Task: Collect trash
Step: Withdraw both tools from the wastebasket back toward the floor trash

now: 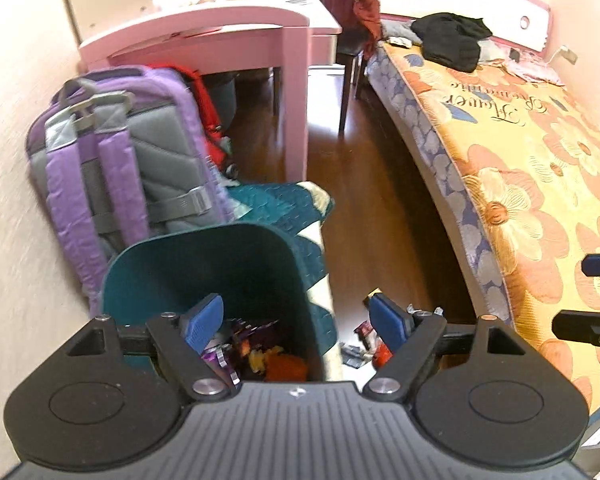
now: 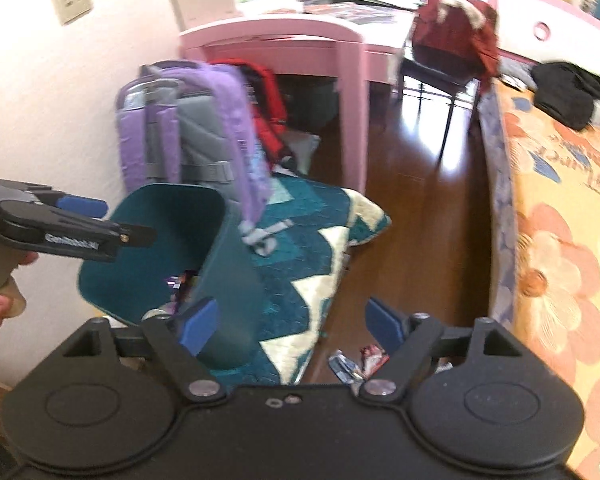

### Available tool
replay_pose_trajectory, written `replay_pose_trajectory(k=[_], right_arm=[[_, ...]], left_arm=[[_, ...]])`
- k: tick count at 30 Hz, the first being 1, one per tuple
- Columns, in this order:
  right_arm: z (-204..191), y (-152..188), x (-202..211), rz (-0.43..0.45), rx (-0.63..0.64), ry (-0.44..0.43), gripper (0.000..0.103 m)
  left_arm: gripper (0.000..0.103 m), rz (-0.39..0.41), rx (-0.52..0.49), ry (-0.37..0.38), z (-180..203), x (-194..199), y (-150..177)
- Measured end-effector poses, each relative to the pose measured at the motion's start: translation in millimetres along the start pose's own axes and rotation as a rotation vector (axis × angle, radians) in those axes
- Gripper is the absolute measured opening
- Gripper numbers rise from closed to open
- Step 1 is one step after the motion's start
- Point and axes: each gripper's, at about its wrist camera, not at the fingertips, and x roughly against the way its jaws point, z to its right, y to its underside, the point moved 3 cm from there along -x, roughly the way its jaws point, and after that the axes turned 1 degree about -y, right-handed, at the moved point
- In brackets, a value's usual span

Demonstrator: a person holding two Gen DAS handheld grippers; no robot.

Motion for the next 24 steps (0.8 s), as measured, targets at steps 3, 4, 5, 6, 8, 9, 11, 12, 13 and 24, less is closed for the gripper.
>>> replay_pose_trajectory(k=[3,4,5,6,8,9,11,12,13,24], right_arm=[[34.1,15.1,3.8,0.001,-0.035,0.014,0.088],[44.8,19.9,3.5,-0.002,-0.040,0.016,0.090],[57.3,25.9,2.1,-0.010,-0.041,0.018,0.091],[66.4,32.1,2.6,-0.019,-0.041,0.019,0.093],[84.7,43.4,-2.2,-0.045,-0.038,0.013,0.097],[93.5,50.0,-5.4,-0.059,-0.038,0.008,0.099],[111.8,62.8,-14.4,-0.090,-0.020,0.000,0.100],[117.6,68.3,-18.2,-0.103,-0.007,-0.001,0.101],[125.0,73.6,-23.9,-0.117,0.003,-0.003,0.101],[211.7,144.7,-148.9,-0.225,0.037,0.030,0.101]], left_arm=[[0.080,-0.002,0.007,0.007,26.5,-12.5,-3.3],[0.080,-0.007,0.018,0.013,34.1,-16.7,-3.0],[0.080,-0.014,0.032,0.016,42.8,-22.7,-2.4],[0.081,-0.028,0.049,0.017,53.4,-30.4,-1.0],[0.081,-0.060,0.069,0.022,71.1,-44.7,2.1],[0.081,-0.076,0.078,0.021,81.9,-53.1,4.0],[0.081,-0.096,0.092,0.025,101.0,-68.7,7.8],[0.082,-0.108,0.099,0.033,111.4,-78.5,10.0],[0.084,-0.121,0.105,0.039,121.8,-89.7,12.3],[0.089,-0.235,0.069,0.050,205.8,-243.9,57.9]])
